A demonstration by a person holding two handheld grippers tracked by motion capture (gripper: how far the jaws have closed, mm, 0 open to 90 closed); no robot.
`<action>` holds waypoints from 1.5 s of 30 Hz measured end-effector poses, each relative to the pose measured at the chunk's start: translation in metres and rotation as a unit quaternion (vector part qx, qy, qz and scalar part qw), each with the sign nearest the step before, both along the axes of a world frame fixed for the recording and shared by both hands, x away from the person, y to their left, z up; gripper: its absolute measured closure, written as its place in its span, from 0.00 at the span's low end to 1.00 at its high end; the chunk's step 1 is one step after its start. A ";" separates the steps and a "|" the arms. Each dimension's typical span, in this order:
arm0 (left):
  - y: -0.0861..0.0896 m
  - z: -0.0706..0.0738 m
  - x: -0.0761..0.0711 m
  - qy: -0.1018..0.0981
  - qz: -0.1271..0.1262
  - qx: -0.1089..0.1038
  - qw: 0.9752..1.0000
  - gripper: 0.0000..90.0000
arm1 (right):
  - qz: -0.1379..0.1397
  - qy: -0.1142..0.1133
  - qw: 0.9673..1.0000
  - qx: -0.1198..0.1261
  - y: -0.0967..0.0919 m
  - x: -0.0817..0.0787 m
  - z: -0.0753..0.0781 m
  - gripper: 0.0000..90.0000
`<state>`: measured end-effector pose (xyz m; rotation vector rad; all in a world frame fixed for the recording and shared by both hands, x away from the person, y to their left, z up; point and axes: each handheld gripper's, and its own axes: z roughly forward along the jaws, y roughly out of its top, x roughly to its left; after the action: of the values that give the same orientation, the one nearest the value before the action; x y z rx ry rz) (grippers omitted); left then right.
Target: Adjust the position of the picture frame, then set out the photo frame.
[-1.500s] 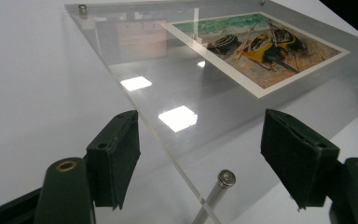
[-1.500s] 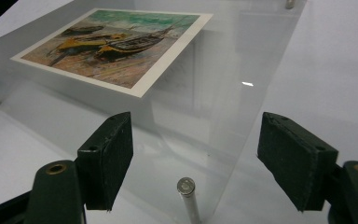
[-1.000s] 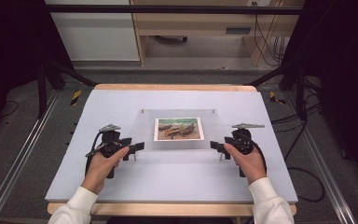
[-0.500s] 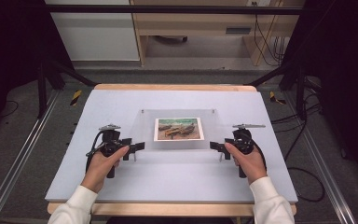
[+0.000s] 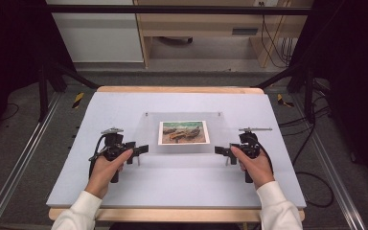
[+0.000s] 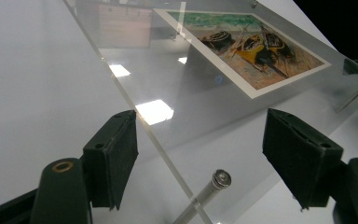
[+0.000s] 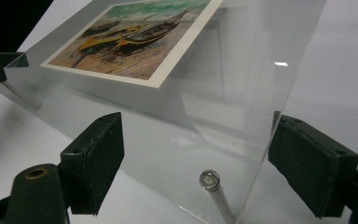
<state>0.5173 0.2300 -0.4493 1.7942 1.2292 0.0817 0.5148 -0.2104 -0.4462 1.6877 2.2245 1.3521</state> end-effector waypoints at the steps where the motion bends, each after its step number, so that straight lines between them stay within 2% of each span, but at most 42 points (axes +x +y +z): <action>1: 0.000 0.000 0.000 0.000 0.000 0.000 1.000 0.29 | 0.000 0.000 1.000 0.000 0.000 0.000 0.000 0.21; 7: 0.001 -0.001 0.001 0.008 -0.003 -0.005 1.000 0.26 | -0.004 -0.001 1.000 -0.001 0.001 0.001 -0.001 0.21; 8: 0.000 -0.002 0.002 0.017 -0.010 -0.015 1.000 0.26 | -0.004 -0.001 1.000 0.000 0.001 0.001 -0.001 0.21; 15: -0.002 -0.004 0.002 0.022 -0.006 -0.022 0.999 0.26 | -0.003 -0.002 1.000 0.000 0.001 0.001 -0.001 0.21; 35: 0.002 -0.002 0.001 0.018 -0.011 -0.016 1.000 0.30 | 0.000 -0.012 1.000 -0.001 0.000 -0.002 -0.001 0.23; 45: 0.000 0.001 -0.006 -0.001 -0.016 -0.001 1.000 0.30 | 0.002 -0.029 0.999 -0.015 0.001 -0.009 0.001 0.24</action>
<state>0.5111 0.2296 -0.4485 1.8120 1.1984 0.0636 0.5054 -0.2095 -0.4453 1.6130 2.2075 1.3434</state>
